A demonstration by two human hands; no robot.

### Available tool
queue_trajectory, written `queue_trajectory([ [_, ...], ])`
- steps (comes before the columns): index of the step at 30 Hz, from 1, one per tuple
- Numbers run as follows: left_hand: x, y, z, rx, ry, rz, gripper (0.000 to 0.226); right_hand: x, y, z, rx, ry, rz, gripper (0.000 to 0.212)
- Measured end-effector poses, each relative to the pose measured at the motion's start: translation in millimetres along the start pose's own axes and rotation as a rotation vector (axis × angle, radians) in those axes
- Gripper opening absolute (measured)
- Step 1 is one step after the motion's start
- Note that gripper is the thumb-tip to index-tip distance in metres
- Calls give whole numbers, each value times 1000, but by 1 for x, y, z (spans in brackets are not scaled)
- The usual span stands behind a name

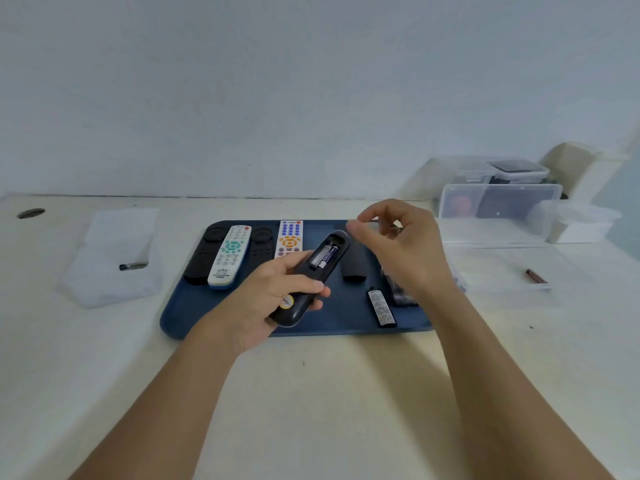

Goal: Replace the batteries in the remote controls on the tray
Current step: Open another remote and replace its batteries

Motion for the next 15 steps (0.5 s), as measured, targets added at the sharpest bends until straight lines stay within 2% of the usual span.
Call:
queue_trajectory([
  [2, -5, -3, 4, -4, 28, -58, 49, 1, -1, -2, -169, -250, -147, 44],
  [4, -11, -6, 8, -12, 61, -93, 51, 7, -4, 2, -200, -353, -342, 69],
  [6, -15, -8, 10, -21, 103, -149, 57, 16, -8, 3, -198, -391, -433, 65],
  [8, -16, -8, 12, -29, 101, -165, 60, 20, -11, 0, -187, -373, -416, 52],
  [9, -18, -6, 13, -28, 59, -124, 60, 20, -11, 0, -184, -357, -384, 48],
  [12, -22, -5, 17, -32, -252, 52, 55, 18, -13, -4, -158, -282, -308, 38],
  [15, -23, -7, 18, 41, -558, 84, 63, 27, -18, -5, -96, -160, -262, 32],
])
Point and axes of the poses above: each hand's wrist, its own y-axis towards the middle knuckle, its own x-axis out of the palm, z = x × y, the point moved 4 cm from there along y, towards the middle knuckle, and after that the axes turned 10 degrees about x, right-handed, at the moved point
